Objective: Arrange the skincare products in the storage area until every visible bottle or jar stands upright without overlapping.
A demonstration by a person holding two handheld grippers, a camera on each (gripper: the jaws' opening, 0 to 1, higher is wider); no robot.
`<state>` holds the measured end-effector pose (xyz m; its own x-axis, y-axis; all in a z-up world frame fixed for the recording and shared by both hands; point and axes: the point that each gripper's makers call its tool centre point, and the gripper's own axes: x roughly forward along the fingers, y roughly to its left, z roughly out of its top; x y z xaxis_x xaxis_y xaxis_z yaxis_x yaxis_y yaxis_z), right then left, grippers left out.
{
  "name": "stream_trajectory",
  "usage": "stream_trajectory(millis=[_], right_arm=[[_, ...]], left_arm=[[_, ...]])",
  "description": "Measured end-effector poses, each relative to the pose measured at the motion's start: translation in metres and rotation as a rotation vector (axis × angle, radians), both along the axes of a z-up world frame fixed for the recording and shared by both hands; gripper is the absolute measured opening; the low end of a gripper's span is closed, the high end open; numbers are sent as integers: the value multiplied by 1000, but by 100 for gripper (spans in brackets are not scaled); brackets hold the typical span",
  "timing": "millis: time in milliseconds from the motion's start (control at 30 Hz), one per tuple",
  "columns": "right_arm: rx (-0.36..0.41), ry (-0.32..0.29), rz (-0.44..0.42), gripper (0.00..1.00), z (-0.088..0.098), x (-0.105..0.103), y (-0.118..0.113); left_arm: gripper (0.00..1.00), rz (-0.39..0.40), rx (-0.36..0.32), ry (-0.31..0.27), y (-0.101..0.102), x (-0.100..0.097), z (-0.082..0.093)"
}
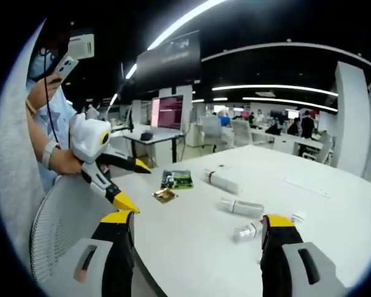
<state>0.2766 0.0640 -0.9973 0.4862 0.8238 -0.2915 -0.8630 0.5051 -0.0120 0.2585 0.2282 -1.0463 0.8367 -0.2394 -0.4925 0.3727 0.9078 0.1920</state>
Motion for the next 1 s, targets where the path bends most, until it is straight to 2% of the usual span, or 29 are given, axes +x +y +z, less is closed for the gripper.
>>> stream_trajectory(millis=[233, 300, 467, 867, 1000], right_arm=[[-17, -2, 5, 89, -3, 0, 1], [-18, 2, 4, 88, -3, 0, 0], [-18, -11, -22, 87, -2, 5, -5], [-53, -20, -58, 83, -7, 10, -11], [-55, -26, -65, 83, -6, 11, -12]], left_arm=[[72, -25, 62, 26, 0, -4, -8], [70, -33, 53, 9, -2, -3, -5], [72, -30, 51, 17, -2, -2, -7], [66, -32, 37, -10, -5, -2, -1], [68, -31, 24, -8, -6, -1, -2]])
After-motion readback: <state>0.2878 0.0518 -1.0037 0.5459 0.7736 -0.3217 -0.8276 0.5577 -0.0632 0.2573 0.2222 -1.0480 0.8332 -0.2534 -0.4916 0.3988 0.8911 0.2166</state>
